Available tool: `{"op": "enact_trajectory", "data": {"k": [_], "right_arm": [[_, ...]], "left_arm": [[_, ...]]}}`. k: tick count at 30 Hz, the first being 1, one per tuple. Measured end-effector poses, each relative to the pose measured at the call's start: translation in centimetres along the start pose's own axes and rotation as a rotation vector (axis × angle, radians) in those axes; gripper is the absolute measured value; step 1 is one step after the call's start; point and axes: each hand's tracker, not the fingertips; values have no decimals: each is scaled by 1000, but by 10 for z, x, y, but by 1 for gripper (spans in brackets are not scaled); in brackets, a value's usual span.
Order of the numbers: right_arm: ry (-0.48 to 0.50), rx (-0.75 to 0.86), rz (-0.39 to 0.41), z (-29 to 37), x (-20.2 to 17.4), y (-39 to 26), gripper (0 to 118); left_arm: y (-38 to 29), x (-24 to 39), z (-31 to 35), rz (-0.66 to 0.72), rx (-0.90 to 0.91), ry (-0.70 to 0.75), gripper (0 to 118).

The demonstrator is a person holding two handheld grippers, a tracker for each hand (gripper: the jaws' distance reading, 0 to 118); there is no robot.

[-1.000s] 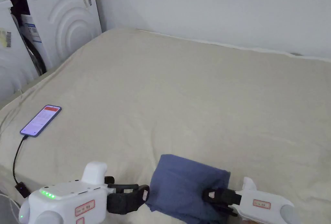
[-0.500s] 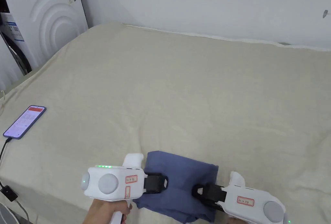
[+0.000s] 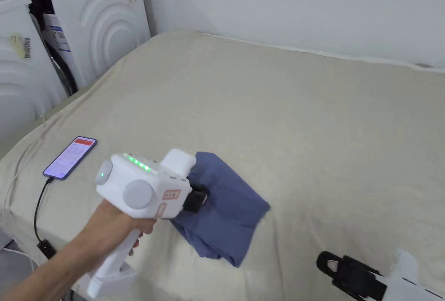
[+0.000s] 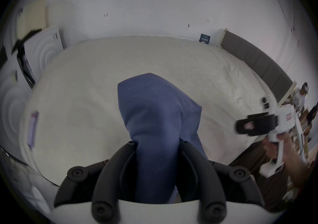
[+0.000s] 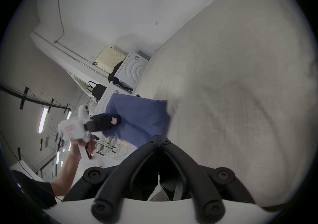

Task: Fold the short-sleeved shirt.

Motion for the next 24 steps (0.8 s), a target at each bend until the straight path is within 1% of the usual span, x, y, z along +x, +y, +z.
{"op": "enact_trajectory", "data": {"k": [2,3,4,5,6,8,9,10,11,12,13,14,15,16,17,19,20,22,23,24], "right_arm": [[-19,1,-2,10,-4,2,0],[-12,6,-16,15,-3,3,0],[20,27,-56,18,0,4,0],[27,58,-82,23,3,5,0],[5,68,-86,28,3,6,0],[-37,79,-67,41,0,8,0],[-50,83,-51,48,-1,9,0],[-61,89,-37,54,-2,9,0],[-65,96,-32,58,-3,9,0],[-70,103,-32,61,-3,9,0],[-72,105,-32,62,-1,10,0],[-81,102,-35,60,0,10,0],[-110,96,-41,57,0,10,0],[-141,91,-42,57,-3,10,0],[-166,98,-22,59,-10,11,0],[-230,159,60,66,-30,18,0],[-271,175,98,70,-43,24,0],[-333,236,204,82,-74,38,0],[-359,276,262,90,-92,46,0],[-389,326,316,98,-111,54,0]], "left_arm": [[7,-41,-4,8,-64,76,32],[8,-61,-12,-28,-101,116,32],[8,-78,-20,-64,-124,166,32],[6,-101,-32,-64,-172,190,32],[3,-121,-43,-64,-188,223,32],[-4,-165,-72,32,-285,308,32],[-8,-177,-78,68,-312,358,32],[-13,-183,-78,102,-317,387,37],[-19,-188,-80,152,-291,410,57],[-20,-173,-68,179,-315,477,103],[-25,-172,-69,189,-351,507,118],[-31,-164,-59,151,-251,484,114],[-36,-157,-51,121,-262,507,114],[-39,-164,-50,99,-276,508,114],[-39,-155,-39,77,-241,513,114],[-34,-131,-10,93,-110,453,114],[-32,-140,-11,89,-40,435,114],[-20,-112,18,105,81,429,114],[-12,-94,37,106,173,417,112],[0,-64,70,100,276,402,110]]}}
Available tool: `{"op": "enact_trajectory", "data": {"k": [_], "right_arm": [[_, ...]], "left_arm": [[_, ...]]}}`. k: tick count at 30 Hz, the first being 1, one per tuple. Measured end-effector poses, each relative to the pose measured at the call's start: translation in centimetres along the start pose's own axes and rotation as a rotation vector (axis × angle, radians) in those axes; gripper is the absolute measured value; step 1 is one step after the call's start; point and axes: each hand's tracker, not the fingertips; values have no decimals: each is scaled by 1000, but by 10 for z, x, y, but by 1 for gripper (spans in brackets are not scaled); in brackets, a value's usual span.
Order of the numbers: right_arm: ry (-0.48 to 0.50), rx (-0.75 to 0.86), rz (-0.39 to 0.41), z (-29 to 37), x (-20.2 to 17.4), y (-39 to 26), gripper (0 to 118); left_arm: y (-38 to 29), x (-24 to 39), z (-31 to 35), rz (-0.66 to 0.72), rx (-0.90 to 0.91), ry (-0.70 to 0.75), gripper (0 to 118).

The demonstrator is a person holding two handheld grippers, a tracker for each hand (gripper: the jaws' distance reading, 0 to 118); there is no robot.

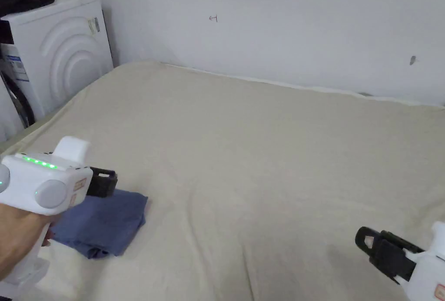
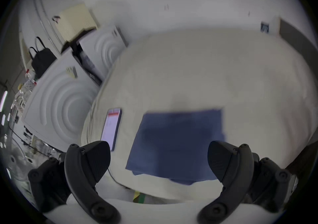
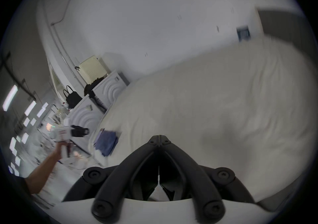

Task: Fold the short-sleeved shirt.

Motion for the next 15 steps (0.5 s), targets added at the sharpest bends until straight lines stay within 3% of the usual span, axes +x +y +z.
{"op": "enact_trajectory", "data": {"k": [1,2,4,5,8,10,12,15], "right_arm": [[-28,53,45,12,-11,16,1],[-54,110,95,24,-23,30,1],[-97,207,192,49,-47,54,1],[-130,251,241,62,-60,66,1],[-199,349,361,96,-97,92,1],[-254,418,447,110,-115,101,1],[-379,466,470,109,-129,95,1],[-383,479,450,117,-140,68,1]], "left_arm": [[13,13,25,6,94,-19,103],[26,28,51,22,175,-25,89],[56,65,124,85,369,-57,41],[68,83,152,120,443,-77,28],[96,114,185,121,586,-46,20],[112,142,206,14,636,-17,10],[106,175,223,38,732,92,9],[93,201,233,99,652,-133,9]]}}
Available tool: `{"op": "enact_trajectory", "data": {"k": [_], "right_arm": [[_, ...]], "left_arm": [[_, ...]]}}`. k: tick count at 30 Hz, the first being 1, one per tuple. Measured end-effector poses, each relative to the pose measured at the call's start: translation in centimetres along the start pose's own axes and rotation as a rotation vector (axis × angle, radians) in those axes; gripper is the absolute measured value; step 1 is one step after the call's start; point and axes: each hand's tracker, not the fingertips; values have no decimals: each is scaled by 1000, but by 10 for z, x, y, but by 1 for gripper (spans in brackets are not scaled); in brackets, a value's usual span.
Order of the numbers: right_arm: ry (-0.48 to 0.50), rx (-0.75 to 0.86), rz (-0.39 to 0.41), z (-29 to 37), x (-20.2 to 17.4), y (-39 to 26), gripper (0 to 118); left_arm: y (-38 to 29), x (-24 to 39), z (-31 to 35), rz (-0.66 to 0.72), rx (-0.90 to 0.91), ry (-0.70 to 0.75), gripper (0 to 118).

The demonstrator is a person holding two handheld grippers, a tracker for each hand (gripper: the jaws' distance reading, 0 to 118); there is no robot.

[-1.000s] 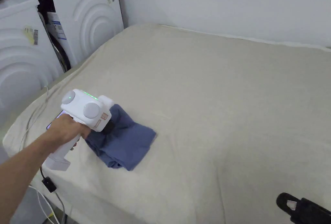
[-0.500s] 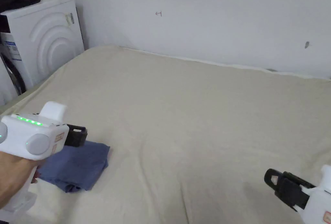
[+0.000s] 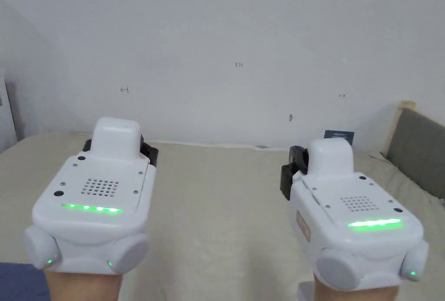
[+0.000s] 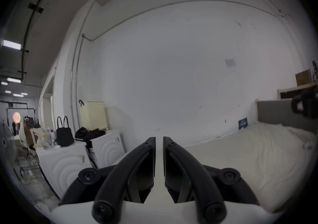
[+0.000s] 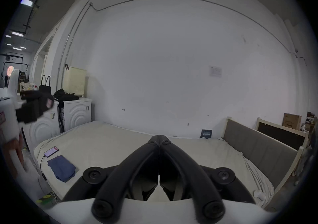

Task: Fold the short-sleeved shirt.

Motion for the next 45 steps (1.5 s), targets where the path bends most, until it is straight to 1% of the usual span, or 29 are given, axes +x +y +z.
{"op": "enact_trajectory", "data": {"k": [2,3,4,5,6,7,8,9,10,13,14,15,16,17,18,19,20,21,22,23,28,31,33,35,38,41,43,44,45], "right_arm": [[-6,19,-23,20,-7,-20,1],[-13,27,-31,29,-9,-31,1],[-23,25,-66,37,-10,-41,1],[-33,-1,-157,41,-9,-51,1],[-9,-9,-234,42,-4,-57,1],[38,-17,-252,40,1,-61,1],[45,-37,-215,38,3,-62,1],[22,-55,-177,38,3,-60,1],[-1,-50,-142,38,4,-57,1],[16,-17,-143,43,7,-55,1],[16,-18,-144,42,6,-52,1],[19,-19,-144,42,6,-51,3],[24,-16,-142,42,6,-51,7],[29,-13,-142,43,5,-50,18],[32,-11,-144,42,5,-48,55],[37,-9,-149,42,5,-48,96],[36,-12,-152,39,5,-46,118],[13,-56,-159,35,3,-45,118],[33,-76,-182,38,4,-47,118],[-8,-40,-163,36,9,-42,118],[-1,-29,-113,29,7,-27,118],[8,-37,-113,28,8,-23,118],[20,-44,-112,27,9,-20,118],[18,-54,-82,27,11,-17,118],[-16,-66,-71,24,14,-11,118],[8,-48,-100,27,18,-7,118],[18,-41,-106,26,16,-4,118],[25,-38,-106,25,15,-3,118],[29,-39,-103,24,13,-3,118]], "left_arm": [[-18,20,14,-39,-37,56,9],[-28,23,21,-42,-40,54,9],[-40,29,33,-20,-51,43,9],[-53,33,43,1,-61,28,9],[-64,36,47,6,-67,20,9],[-73,38,49,10,-72,27,9],[-76,39,52,27,-96,-2,9],[-73,37,52,42,-110,-13,9],[-70,38,53,41,-95,14,9],[-58,37,48,41,-72,38,10],[-56,36,45,53,-72,31,14],[-56,36,42,57,-81,25,31],[-55,39,40,52,-86,27,59],[-54,40,38,39,-91,27,90],[-53,40,35,28,-99,12,115],[-52,40,32,19,-111,-7,118],[-51,42,32,20,-106,-4,118],[-50,43,34,19,-85,4,118],[-47,44,33,31,-82,8,118],[-43,44,31,45,-81,13,118],[-22,42,25,53,-78,24,118],[-8,41,29,64,-36,-20,118],[4,47,30,71,-19,65,118],[12,48,33,136,-74,152,118],[22,50,35,163,-169,169,118],[20,57,32,98,-143,128,118],[16,62,30,89,-179,98,118],[13,63,28,84,-151,40,118],[8,64,28,94,-86,36,118]]}}
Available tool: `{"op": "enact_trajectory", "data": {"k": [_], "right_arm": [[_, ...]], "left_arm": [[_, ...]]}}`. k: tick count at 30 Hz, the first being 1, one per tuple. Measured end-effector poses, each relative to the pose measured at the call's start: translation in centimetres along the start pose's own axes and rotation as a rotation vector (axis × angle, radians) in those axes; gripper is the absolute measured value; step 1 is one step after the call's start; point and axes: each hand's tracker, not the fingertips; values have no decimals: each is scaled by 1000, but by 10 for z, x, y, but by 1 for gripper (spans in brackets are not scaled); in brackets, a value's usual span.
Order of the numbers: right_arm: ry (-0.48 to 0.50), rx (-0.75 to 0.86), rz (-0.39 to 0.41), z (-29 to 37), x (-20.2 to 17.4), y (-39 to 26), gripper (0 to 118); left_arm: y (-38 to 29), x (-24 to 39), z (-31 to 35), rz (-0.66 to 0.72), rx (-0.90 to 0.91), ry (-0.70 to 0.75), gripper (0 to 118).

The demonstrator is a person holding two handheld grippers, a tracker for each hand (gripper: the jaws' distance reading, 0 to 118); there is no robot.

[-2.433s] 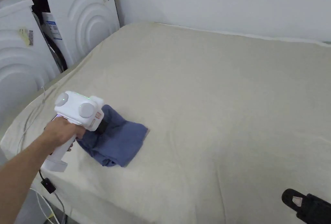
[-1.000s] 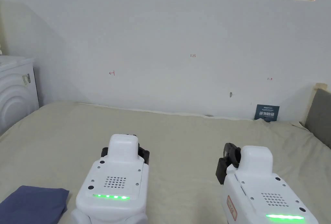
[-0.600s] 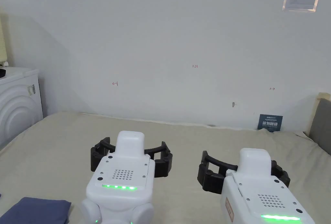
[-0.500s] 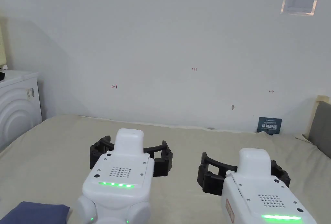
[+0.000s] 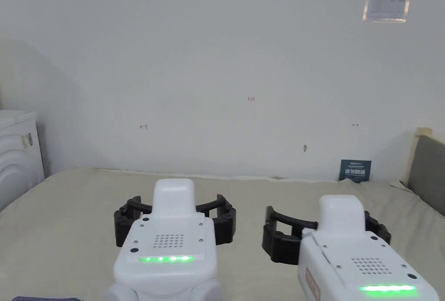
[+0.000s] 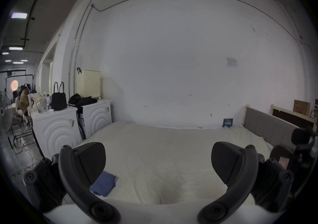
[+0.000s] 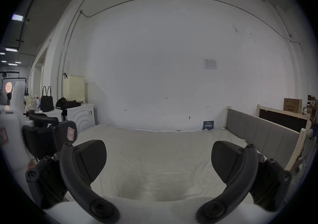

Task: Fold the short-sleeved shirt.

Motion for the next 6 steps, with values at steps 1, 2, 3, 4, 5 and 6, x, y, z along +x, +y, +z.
{"op": "enact_trajectory", "data": {"k": [1,2,3,4,5,6], "right_arm": [[6,-2,3,0,-3,0,118],[12,0,6,0,-4,-2,118],[17,5,6,0,-6,-4,118],[21,5,7,1,-7,-5,118],[24,4,11,0,-8,-6,118],[25,4,15,-1,-8,-7,118]], "left_arm": [[-2,3,-3,16,9,63,118],[-2,3,-9,25,-52,96,118],[0,0,-14,47,-116,81,118],[0,-3,-17,91,-146,26,118],[0,-10,-15,153,-168,-30,118],[-1,-15,-15,205,-180,-72,118]]}}
